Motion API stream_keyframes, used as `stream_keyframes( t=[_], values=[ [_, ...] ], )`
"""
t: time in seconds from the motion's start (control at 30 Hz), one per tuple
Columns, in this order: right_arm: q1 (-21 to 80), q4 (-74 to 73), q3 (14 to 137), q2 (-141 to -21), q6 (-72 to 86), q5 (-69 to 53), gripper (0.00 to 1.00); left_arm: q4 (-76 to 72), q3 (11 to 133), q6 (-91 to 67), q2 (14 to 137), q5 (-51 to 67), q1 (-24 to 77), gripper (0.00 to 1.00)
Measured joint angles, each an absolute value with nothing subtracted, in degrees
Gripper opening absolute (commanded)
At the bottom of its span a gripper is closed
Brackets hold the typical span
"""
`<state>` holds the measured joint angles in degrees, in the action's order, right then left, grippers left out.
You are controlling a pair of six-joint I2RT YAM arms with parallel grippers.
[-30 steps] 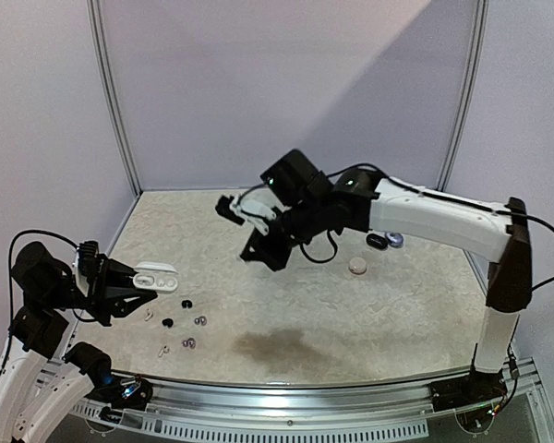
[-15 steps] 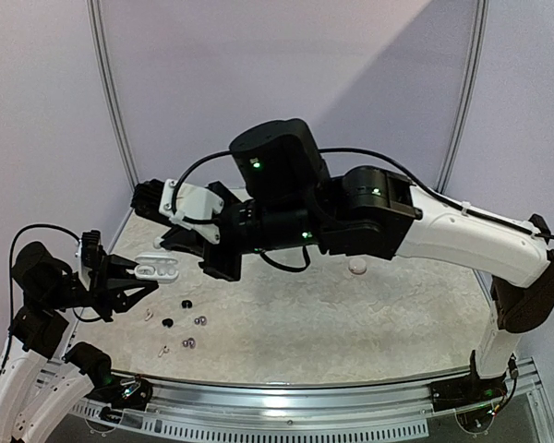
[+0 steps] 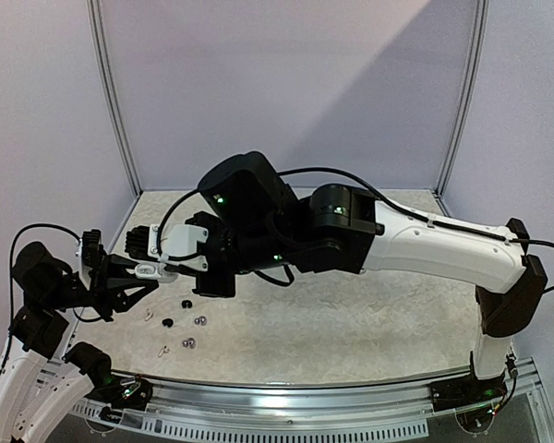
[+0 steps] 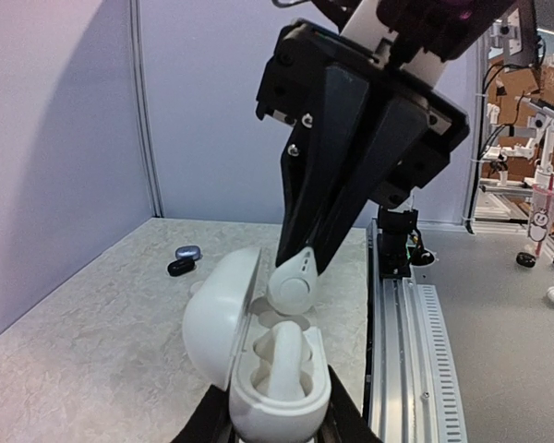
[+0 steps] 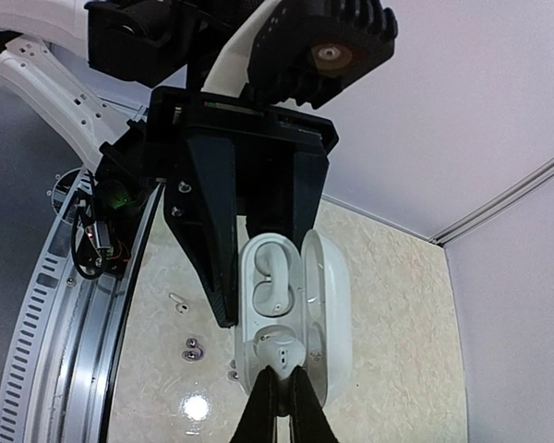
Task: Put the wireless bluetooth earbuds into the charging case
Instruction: Insert the right earbud into the right side groove of the charging case.
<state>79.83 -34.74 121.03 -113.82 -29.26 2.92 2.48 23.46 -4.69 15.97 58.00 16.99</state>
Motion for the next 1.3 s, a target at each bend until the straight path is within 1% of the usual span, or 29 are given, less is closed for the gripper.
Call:
stream_keyframes(
  t=[0.3,0.37,0.5,0.67,0.97,1.17,1.27,1.3],
  values=[
    [79.9,-35.8,123.2,-115.8,-30.6,3.4,0.00,2.6,23.5,-4.7,16.0,57.9,17.0,0.00],
    [79.9,-36.0,123.4,-115.9,-30.8,3.8,0.04,2.7,23.4,-4.7,16.0,57.8,17.0,0.00],
    [79.9,-36.0,123.5,-116.0,-31.2,4.5,0.20,2.7,23.4,-4.6,15.8,57.8,17.0,0.00],
    [79.9,-36.0,123.6,-116.1,-31.3,5.9,0.25,2.9,23.4,-4.5,15.7,57.6,17.0,0.00],
    [80.2,-36.4,123.7,-116.0,-30.5,5.2,0.27,2.7,23.4,-4.7,15.7,57.3,17.0,0.00],
    [79.4,-35.4,121.9,-112.9,-26.9,-4.3,0.29,2.8,23.4,-4.5,15.7,56.7,17.1,0.00],
    [78.4,-30.6,118.2,-108.6,-23.3,-8.0,0.28,3.6,23.4,-3.1,15.7,56.7,17.1,0.00],
    [77.9,-28.8,117.4,-107.4,-21.6,-8.1,0.25,4.3,23.4,-2.2,15.7,56.7,17.1,0.00]
  ],
)
